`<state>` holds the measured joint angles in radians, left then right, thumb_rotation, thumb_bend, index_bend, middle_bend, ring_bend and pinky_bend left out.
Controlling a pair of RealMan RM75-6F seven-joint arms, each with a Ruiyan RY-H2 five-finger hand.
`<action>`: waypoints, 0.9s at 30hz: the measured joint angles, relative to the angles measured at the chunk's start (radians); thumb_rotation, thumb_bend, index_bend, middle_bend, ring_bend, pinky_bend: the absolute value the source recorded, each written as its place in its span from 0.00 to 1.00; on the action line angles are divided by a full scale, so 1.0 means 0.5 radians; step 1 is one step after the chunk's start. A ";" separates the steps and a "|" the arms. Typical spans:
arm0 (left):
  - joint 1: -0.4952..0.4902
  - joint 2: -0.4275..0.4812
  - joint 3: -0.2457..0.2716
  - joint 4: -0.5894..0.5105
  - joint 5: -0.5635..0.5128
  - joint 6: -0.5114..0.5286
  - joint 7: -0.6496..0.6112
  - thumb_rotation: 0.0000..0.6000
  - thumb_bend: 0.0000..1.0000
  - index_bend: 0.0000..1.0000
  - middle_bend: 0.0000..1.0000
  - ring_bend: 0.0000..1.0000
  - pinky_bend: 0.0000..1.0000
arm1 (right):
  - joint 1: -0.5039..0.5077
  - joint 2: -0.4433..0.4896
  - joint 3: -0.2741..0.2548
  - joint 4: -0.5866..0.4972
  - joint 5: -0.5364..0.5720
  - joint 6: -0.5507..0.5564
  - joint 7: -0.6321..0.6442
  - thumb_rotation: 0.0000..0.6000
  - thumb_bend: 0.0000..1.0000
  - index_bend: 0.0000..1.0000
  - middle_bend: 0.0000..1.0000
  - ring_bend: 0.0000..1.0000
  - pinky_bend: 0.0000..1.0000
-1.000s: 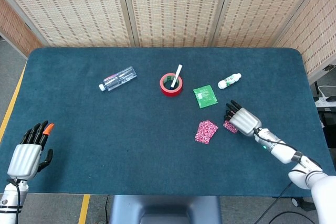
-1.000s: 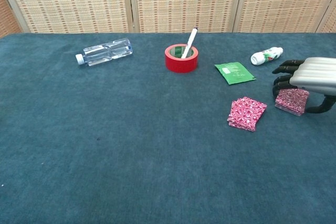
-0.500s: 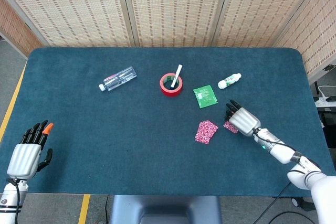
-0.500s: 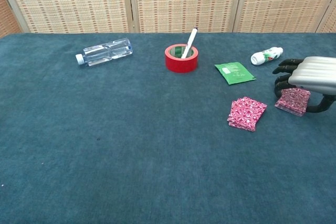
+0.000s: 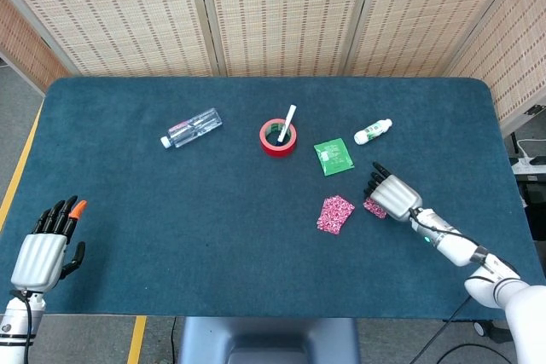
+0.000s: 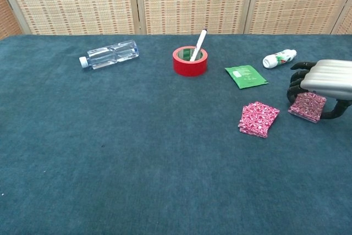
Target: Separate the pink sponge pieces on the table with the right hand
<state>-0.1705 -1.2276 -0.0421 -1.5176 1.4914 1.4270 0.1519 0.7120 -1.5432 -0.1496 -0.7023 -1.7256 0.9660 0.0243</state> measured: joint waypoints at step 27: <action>0.002 -0.002 0.000 0.004 0.007 0.010 -0.006 1.00 0.52 0.00 0.00 0.00 0.14 | -0.009 0.080 0.028 -0.146 -0.021 0.159 -0.065 1.00 0.19 0.66 0.44 0.28 0.00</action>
<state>-0.1697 -1.2286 -0.0421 -1.5158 1.4948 1.4318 0.1487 0.7077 -1.5033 -0.1357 -0.7754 -1.7362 1.0453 -0.0080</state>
